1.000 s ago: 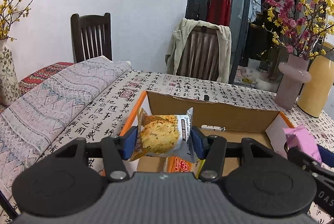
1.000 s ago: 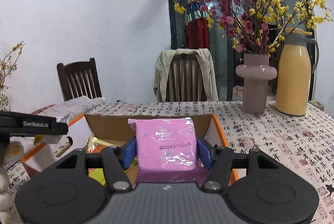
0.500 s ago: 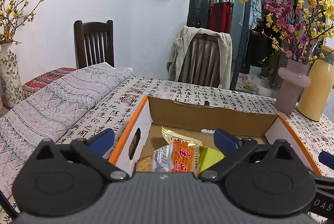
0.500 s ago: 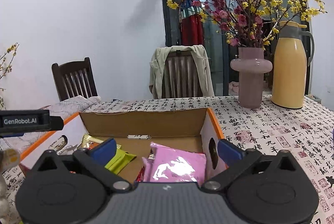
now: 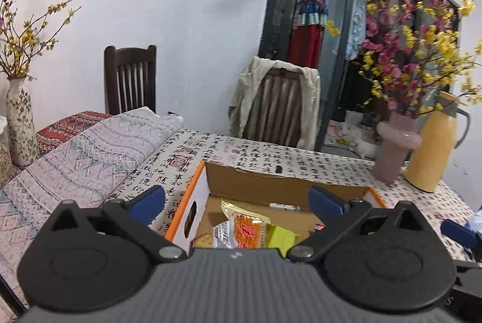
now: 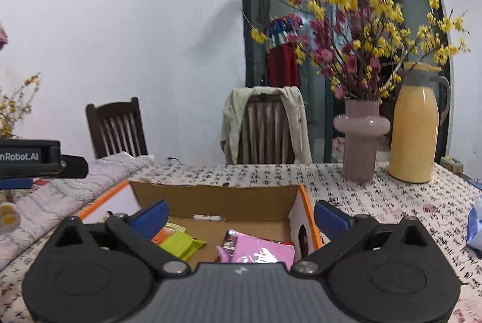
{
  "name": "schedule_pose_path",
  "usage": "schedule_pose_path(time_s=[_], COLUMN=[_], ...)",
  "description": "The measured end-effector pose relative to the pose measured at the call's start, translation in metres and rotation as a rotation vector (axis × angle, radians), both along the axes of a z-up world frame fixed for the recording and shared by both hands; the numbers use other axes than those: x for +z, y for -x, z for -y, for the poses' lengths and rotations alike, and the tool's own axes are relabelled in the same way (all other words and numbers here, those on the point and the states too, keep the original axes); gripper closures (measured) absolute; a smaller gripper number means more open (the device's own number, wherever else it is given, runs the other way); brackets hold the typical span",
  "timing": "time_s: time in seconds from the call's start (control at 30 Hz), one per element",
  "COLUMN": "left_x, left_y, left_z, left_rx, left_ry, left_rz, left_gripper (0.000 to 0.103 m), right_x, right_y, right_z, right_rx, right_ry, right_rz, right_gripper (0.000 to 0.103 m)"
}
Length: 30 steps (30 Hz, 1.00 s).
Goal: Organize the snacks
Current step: 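Withdraw both open tools from the box toward the snack pile, then lower the right tool onto a white pumpkin-seed cookie packet and close it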
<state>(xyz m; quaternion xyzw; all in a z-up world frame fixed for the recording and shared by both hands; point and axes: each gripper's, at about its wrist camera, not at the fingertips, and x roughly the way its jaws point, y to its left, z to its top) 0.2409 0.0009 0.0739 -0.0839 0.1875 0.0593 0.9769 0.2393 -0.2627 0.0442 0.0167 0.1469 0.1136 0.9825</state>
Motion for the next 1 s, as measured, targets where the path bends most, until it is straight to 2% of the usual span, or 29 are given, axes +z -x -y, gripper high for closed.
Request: schedule_pose_path(time_s=[0.27,0.5,0.8,1.0], left_x=[-0.001,-0.03,-0.074,-0.098], left_y=[0.049,0.076,0.082,0.072], left_z=[-0.01,-0.029,-0.031,-0.033], left_rx=[-0.032,-0.054,-0.039,-0.017], left_ry=[-0.022,-0.019,-0.064,-0.068], left_rz=[0.009,-0.046,-0.1,-0.123], left_gripper=[0.0,0.0,0.0,0.0], right_x=[0.007,-0.02,-0.063,-0.083], right_y=[0.049,0.076,0.079,0.065], right_z=[0.015,0.03,0.043,0.051], right_rx=[0.031,0.032,0.017,0.011], right_ry=[-0.014,-0.012,-0.025,-0.093], right_rz=[0.005,-0.068,-0.165,-0.245], right_gripper=[0.0,0.0,0.0,0.0])
